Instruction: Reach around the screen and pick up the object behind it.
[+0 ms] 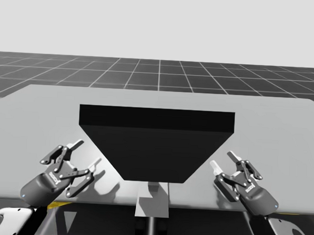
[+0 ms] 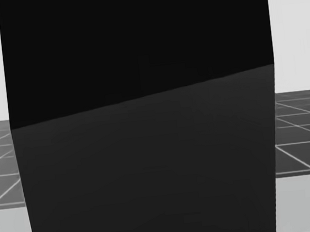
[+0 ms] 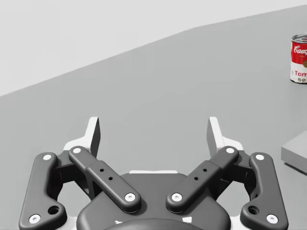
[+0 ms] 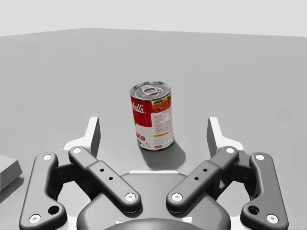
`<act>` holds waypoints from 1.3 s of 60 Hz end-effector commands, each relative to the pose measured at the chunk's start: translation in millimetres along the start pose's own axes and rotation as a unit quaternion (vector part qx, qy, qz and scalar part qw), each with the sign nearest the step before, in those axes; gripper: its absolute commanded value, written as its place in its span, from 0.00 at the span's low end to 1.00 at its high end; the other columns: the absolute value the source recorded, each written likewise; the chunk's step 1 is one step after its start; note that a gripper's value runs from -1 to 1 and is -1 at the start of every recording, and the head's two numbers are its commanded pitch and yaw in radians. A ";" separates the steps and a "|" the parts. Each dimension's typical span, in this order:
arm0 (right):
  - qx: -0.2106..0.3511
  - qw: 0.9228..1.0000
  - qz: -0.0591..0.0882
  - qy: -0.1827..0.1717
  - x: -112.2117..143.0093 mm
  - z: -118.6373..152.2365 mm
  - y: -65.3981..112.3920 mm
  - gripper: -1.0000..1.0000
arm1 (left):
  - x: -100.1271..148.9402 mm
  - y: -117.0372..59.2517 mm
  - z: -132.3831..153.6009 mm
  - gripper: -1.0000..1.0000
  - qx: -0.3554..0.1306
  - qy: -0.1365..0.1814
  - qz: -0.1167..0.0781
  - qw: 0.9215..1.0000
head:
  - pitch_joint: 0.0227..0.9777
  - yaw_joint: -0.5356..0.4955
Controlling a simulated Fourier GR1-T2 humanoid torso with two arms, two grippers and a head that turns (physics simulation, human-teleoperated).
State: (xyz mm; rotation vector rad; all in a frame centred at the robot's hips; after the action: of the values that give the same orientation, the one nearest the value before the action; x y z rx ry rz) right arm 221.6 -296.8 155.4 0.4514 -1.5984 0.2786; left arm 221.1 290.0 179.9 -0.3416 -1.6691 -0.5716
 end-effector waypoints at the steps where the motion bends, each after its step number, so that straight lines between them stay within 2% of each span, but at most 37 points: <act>1: 0.009 1.000 -0.001 0.022 -14.4 -9.9 -3.2 0.00 | -6.1 -7.4 0.8 0.00 -0.021 0.002 -0.001 1.000 | 0.18 0.49; 8: 0.018 0.999 0.007 0.029 -19.2 -22.3 -4.1 0.00 | -7.3 -9.8 0.1 0.00 -0.027 0.001 -0.001 1.000 | 0.18 0.49; 19: 0.029 0.998 0.033 0.048 -26.2 -45.2 -9.9 0.00 | -9.9 -11.1 1.4 0.00 -0.034 0.001 0.001 0.999 | 0.18 0.50; 22: 0.031 0.997 0.037 0.052 -27.1 -50.3 -11.7 0.00 | -10.2 -12.0 2.0 0.00 -0.042 0.003 0.007 0.999 | 0.19 0.50; 29: 0.034 0.997 0.048 0.058 -27.9 -61.2 -14.1 0.00 | -10.7 -15.3 1.7 0.00 -0.051 0.002 0.007 0.999 | 0.19 0.49; 39: 0.041 0.996 0.049 0.069 -31.2 -76.4 -15.5 0.00 | -9.9 -19.3 2.1 0.00 -0.078 0.004 0.005 0.997 | 0.19 0.49; 46: 0.046 0.994 0.057 0.077 -34.2 -86.3 -15.2 0.00 | -10.3 -17.8 1.2 0.00 -0.080 0.006 0.003 0.997 | 0.20 0.49; 57: 0.051 0.994 0.049 0.087 -39.6 -102.1 -16.5 0.00 | -11.0 -18.8 1.2 0.00 -0.092 0.007 0.003 0.996 | 0.20 0.49; 59: 0.052 0.993 0.052 0.089 -40.8 -105.2 -16.7 0.00 | -11.3 -18.9 1.0 0.00 -0.091 0.008 0.002 0.996 | 0.20 0.49; 78: 0.057 0.992 0.043 0.103 -51.5 -135.8 -18.5 0.00 | -11.8 -19.0 0.2 0.00 -0.097 0.008 0.001 0.995 | 0.21 0.49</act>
State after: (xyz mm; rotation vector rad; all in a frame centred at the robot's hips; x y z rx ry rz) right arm 339.3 -253.9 119.4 0.4222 -1.4239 0.4655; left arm 213.6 276.1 165.4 -0.4743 -1.6024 -0.7277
